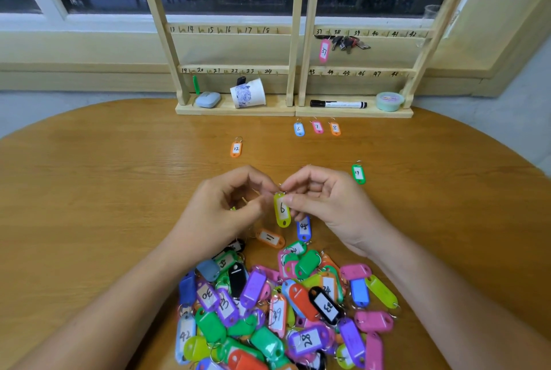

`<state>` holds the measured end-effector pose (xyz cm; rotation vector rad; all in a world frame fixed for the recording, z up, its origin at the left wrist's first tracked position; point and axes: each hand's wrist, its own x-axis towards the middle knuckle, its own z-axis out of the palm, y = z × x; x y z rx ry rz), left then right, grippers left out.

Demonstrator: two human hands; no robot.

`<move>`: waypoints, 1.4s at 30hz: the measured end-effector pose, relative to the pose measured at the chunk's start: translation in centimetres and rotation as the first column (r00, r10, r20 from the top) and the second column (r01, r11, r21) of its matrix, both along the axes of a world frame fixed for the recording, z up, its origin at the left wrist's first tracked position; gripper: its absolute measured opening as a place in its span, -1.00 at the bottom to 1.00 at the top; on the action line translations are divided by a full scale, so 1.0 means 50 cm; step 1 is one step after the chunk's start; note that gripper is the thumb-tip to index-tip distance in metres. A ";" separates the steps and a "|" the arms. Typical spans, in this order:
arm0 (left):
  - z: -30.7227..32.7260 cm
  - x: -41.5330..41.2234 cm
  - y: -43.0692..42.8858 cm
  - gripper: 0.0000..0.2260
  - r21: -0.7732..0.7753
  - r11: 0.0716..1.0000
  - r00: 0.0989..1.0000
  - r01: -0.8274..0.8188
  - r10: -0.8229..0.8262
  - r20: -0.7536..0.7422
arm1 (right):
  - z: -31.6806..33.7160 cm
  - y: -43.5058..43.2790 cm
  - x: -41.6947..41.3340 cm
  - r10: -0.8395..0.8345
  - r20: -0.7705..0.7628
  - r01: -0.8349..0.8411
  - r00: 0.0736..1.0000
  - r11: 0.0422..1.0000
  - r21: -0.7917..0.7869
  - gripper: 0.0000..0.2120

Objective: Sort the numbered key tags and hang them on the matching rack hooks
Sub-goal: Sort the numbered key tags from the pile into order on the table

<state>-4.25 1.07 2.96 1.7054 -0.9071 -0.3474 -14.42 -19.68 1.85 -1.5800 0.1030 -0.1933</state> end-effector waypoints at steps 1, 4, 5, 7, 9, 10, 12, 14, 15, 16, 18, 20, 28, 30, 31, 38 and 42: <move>0.002 0.000 0.001 -0.86 0.013 1.000 1.000 -0.011 0.011 0.016 | 0.000 0.002 0.000 0.004 0.001 -0.004 1.000 1.000 -0.003 -0.86; 0.002 -0.002 -0.001 -0.83 0.035 0.999 0.998 -0.031 0.029 0.051 | -0.004 0.009 0.001 0.009 0.009 -0.009 1.000 0.999 -0.031 -0.86; 0.001 -0.001 -0.002 -0.83 0.037 0.999 0.998 -0.034 0.032 0.052 | -0.006 0.009 0.002 0.002 0.009 -0.001 1.000 0.999 -0.054 -0.85; 0.000 0.002 -0.002 -0.82 0.042 0.998 0.998 -0.036 0.033 0.052 | -0.005 0.006 0.006 -0.027 0.010 0.028 1.000 0.994 -0.109 -0.84; 0.000 0.007 0.000 -0.82 0.064 0.997 0.995 -0.053 0.047 0.085 | 0.005 -0.007 0.015 -0.076 0.008 0.076 0.997 0.986 -0.146 -0.86; -0.001 0.011 0.002 -0.83 0.086 0.994 0.992 -0.065 0.055 0.118 | 0.011 -0.018 0.024 -0.116 0.006 0.115 0.993 0.980 -0.161 -0.87; -0.001 0.019 0.006 -0.83 0.143 0.986 0.978 -0.082 0.052 0.200 | 0.026 -0.052 0.051 -0.223 -0.012 0.217 0.975 0.957 -0.192 -0.88; -0.001 0.026 0.010 -0.81 0.197 0.978 0.961 -0.061 0.004 0.275 | 0.037 -0.092 0.089 -0.338 -0.045 0.322 0.940 0.922 -0.216 -0.89; -0.002 0.029 0.012 -0.80 0.224 0.974 0.952 -0.039 -0.031 0.303 | 0.041 -0.112 0.112 -0.386 -0.058 0.365 0.921 0.904 -0.224 -0.89; -0.003 0.033 0.014 -0.80 0.253 0.967 0.943 -0.016 -0.070 0.324 | 0.043 -0.131 0.135 -0.423 -0.069 0.398 0.904 0.888 -0.232 -0.89; -0.006 0.040 0.017 -0.79 0.314 0.949 0.927 0.028 -0.142 0.346 | 0.042 -0.162 0.182 -0.471 -0.090 0.434 0.878 0.860 -0.269 -0.89; -0.010 0.043 0.020 -0.78 0.370 0.927 0.910 0.054 -0.199 0.364 | 0.039 -0.184 0.229 -0.501 -0.108 0.446 0.859 0.834 -0.324 -0.89; -0.016 0.047 0.022 -0.77 0.466 0.880 0.886 0.087 -0.282 0.368 | 0.028 -0.208 0.331 -0.569 -0.191 0.421 0.800 0.759 -0.497 -0.89; -0.019 0.047 0.022 -0.79 0.487 0.869 0.886 0.087 -0.291 0.361 | 0.025 -0.212 0.341 -0.580 -0.190 0.410 0.792 0.737 -0.537 -0.88; -0.020 0.048 0.021 -0.81 0.495 0.865 0.885 0.087 -0.295 0.361 | 0.024 -0.213 0.344 -0.583 -0.188 0.402 0.790 0.726 -0.559 -0.88; -0.020 0.049 0.017 -0.81 0.533 0.843 0.893 0.074 -0.294 0.341 | 0.009 -0.215 0.347 -0.575 -0.118 0.342 0.810 0.626 -0.701 -0.91; -0.017 0.047 0.018 -0.79 0.547 0.835 0.911 0.065 -0.273 0.309 | 0.016 -0.188 0.298 -0.492 -0.026 0.336 0.870 0.631 -0.700 -0.96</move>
